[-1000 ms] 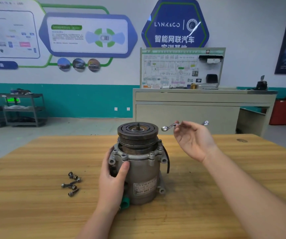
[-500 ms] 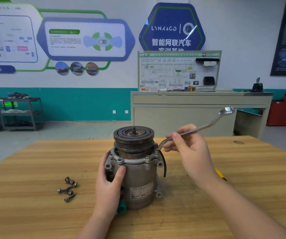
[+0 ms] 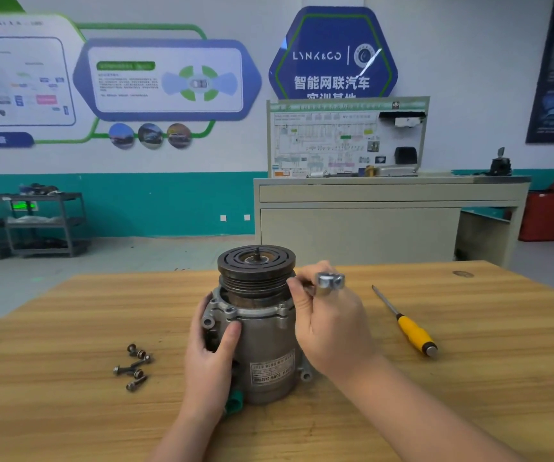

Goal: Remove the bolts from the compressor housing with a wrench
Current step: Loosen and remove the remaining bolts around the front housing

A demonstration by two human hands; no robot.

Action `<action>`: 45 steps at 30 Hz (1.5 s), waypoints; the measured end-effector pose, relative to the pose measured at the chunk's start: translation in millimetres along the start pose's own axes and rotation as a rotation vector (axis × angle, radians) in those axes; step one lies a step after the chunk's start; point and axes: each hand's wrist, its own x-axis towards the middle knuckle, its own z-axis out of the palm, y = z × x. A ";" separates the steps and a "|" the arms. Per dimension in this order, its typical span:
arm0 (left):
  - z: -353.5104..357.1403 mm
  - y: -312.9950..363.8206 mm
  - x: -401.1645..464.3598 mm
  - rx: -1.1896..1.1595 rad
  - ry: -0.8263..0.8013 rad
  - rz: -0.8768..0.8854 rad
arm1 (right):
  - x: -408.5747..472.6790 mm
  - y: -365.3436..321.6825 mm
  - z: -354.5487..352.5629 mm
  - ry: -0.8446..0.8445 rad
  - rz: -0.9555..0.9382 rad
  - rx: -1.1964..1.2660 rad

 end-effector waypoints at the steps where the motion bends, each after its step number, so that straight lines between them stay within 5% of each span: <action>1: -0.5 -1.0 -0.1 0.007 0.003 -0.002 | -1.5 -2.1 1.9 -0.001 -0.009 -0.017; 5: 0.1 -2.9 0.4 0.013 -0.002 0.002 | -15.7 -6.0 9.3 0.009 -0.082 -0.063; 7: 1.2 -2.0 -0.3 0.017 0.003 0.003 | -20.0 -5.4 10.2 0.127 0.044 0.121; 12: 0.3 -1.7 -1.0 0.010 -0.002 -0.034 | -1.7 16.0 12.4 0.479 0.971 0.986; 16: 0.2 1.2 -1.4 0.015 -0.005 -0.031 | 24.7 59.0 22.2 0.261 1.516 1.138; 19: 0.3 2.0 -1.4 0.016 -0.014 -0.030 | 28.5 74.0 28.3 -0.097 1.658 1.325; 21: 0.0 1.6 -1.0 0.016 -0.015 -0.029 | 29.9 79.7 26.2 -0.154 1.638 1.443; 26: -0.7 0.1 0.3 0.025 -0.013 -0.016 | 32.6 78.5 7.7 0.128 1.402 1.478; 32: -0.6 -2.6 1.4 0.006 -0.015 -0.011 | 8.6 54.8 -6.3 0.151 0.934 0.945; 39: -0.1 -0.2 1.0 -0.006 -0.015 0.006 | 0.7 28.1 -10.4 -0.012 0.532 0.660; 45: -0.6 -3.1 2.1 0.009 -0.027 0.032 | -12.2 10.4 -5.6 -0.111 -0.065 0.119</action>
